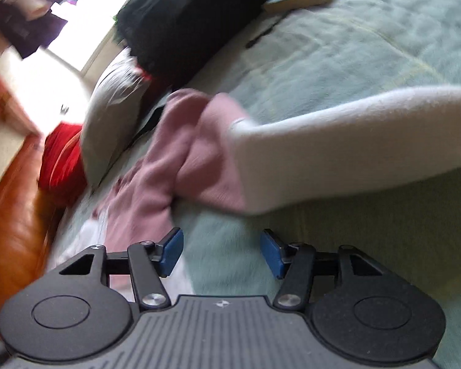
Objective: Fold clothes
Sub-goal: 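Reach the right gripper to the white sleeve with the pink cuff, then grasp the pink cuff with the right gripper, pull the sleeve straight, release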
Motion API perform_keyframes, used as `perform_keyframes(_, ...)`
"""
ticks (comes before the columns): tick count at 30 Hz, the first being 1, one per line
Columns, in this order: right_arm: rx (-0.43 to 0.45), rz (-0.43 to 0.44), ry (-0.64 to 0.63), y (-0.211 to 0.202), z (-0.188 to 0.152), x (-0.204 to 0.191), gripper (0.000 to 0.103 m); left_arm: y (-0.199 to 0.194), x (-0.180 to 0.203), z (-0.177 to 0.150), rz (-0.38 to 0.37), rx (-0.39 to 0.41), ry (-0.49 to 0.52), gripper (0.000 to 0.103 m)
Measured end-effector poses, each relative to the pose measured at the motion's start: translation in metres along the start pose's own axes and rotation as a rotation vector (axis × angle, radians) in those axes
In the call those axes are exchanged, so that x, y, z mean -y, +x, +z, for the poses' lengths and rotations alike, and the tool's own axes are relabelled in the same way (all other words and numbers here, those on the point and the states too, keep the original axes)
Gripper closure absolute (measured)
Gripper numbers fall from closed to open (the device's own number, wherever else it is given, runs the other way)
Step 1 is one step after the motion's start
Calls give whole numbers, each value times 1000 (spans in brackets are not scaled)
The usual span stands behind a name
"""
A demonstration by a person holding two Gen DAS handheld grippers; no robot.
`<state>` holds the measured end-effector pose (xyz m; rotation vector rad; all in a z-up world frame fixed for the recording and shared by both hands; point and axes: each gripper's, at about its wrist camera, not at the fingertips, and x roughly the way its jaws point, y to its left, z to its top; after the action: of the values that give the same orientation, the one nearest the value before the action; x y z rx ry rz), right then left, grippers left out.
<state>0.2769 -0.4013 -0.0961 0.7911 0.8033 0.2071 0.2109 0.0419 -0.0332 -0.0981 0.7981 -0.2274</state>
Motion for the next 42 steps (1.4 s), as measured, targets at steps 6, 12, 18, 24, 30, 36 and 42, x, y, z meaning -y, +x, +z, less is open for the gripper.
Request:
perform_keyframes(6,144,-7,79,14,-9,-5,26,20,17,-14,-8,-33,-69,23)
perform_keyframes(12,263,-20,98,36,-2,-9,25,21,21,-16,-11,-37,-92,22)
perform_keyframes(18,298,-26,105,39,2,-11,34,18,23,-15,-12,-31,-97,21)
perform_keyframes(24,279,-35,133,28,12,10,78,16,24,-16,-7,-34,-100,21)
perform_keyframes(30,329,-98,42,13,31,5,82,13,24,-16,3,-34,-90,21)
perform_keyframes(36,380,-217,-7,1,80,8,83,11,23,-16,16,-34,-85,21)
perform_keyframes(42,381,-306,-36,-2,134,15,85,9,21,-16,27,-32,-84,21)
